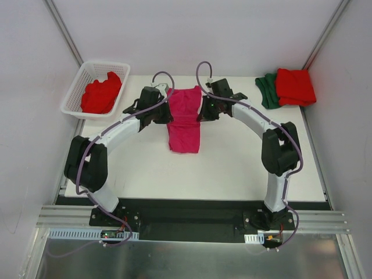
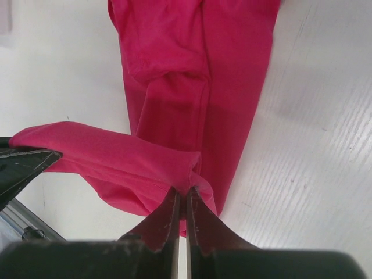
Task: Fold and stack the t-shirts
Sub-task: Fold the folded rectangular tshirt in 1/3 of the way
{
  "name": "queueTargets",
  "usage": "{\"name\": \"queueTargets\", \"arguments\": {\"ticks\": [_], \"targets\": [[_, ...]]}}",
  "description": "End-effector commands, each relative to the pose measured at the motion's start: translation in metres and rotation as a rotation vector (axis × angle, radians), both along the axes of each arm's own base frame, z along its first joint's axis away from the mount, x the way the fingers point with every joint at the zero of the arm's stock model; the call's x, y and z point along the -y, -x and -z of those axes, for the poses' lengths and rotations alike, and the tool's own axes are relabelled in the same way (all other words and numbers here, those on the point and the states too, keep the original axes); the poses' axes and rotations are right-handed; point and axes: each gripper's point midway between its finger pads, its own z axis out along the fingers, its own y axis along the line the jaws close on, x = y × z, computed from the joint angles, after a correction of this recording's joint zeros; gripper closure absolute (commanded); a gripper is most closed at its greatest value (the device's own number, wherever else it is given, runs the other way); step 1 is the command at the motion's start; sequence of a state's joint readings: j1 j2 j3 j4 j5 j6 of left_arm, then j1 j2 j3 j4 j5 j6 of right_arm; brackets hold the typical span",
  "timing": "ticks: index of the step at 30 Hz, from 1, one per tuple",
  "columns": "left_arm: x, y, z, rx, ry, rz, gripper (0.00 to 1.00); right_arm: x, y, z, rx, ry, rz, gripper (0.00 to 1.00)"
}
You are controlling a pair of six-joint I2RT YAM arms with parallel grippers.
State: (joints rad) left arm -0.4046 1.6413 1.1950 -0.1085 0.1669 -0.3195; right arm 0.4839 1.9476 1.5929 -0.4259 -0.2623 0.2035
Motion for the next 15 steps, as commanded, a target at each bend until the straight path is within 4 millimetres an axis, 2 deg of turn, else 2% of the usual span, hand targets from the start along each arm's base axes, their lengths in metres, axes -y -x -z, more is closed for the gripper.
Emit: {"name": "queueTargets", "arguments": {"ticks": [1,7,15], "targets": [[-0.023,-0.031,-0.012,0.065,-0.036,-0.055,1.00,0.023,-0.027,-0.001,0.034,0.043,0.035,0.99],[-0.034,-0.047,-0.001,0.047,-0.045,-0.077,1.00,0.026,-0.048,0.006,0.024,0.024,0.046,0.99],[-0.040,-0.063,0.022,0.005,-0.051,-0.089,1.00,0.024,-0.062,0.026,-0.010,0.022,0.045,0.99]]}}
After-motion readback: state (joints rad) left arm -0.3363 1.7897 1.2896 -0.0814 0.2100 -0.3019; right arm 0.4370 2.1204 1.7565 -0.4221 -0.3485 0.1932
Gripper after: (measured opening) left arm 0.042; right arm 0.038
